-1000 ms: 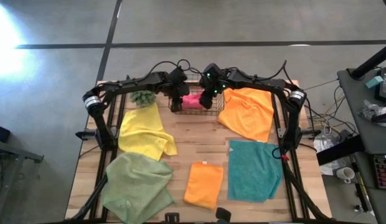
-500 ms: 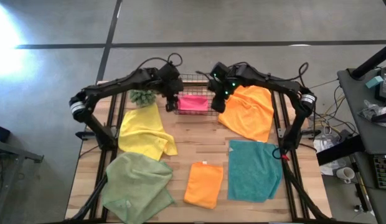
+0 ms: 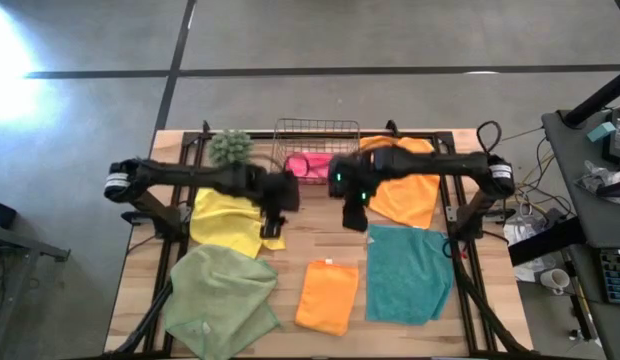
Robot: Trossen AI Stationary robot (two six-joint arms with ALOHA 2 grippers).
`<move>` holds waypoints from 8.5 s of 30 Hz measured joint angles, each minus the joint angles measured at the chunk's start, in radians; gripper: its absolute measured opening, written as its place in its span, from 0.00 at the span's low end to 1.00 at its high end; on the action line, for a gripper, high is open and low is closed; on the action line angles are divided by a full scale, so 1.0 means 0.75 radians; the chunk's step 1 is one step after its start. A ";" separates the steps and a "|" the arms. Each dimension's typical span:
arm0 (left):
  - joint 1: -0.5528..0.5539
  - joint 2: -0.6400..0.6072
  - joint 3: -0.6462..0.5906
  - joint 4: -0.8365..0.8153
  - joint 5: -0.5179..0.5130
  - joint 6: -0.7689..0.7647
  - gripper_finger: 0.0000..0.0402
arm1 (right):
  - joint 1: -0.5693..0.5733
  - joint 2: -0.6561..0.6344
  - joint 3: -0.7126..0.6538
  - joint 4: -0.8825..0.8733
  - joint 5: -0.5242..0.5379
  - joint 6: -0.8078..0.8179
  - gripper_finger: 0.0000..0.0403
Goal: Fold microfiber towels
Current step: Put the folded orange microfiber towel into the wire basket
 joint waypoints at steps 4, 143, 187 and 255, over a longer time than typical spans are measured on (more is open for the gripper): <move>-0.176 0.000 -0.059 0.052 -0.052 -0.134 0.39 | 0.197 -0.038 -0.071 0.017 0.161 0.153 0.33; -0.751 0.225 0.049 0.287 -0.882 -0.278 0.03 | 0.843 0.159 -0.077 0.553 1.160 0.531 0.02; 0.382 -0.106 0.077 0.588 -0.696 0.590 0.00 | -0.383 -0.029 -0.072 1.001 0.597 -0.393 0.03; 0.468 0.133 0.064 0.150 -0.121 0.259 0.33 | -0.494 0.238 -0.028 0.620 -0.031 -0.514 0.27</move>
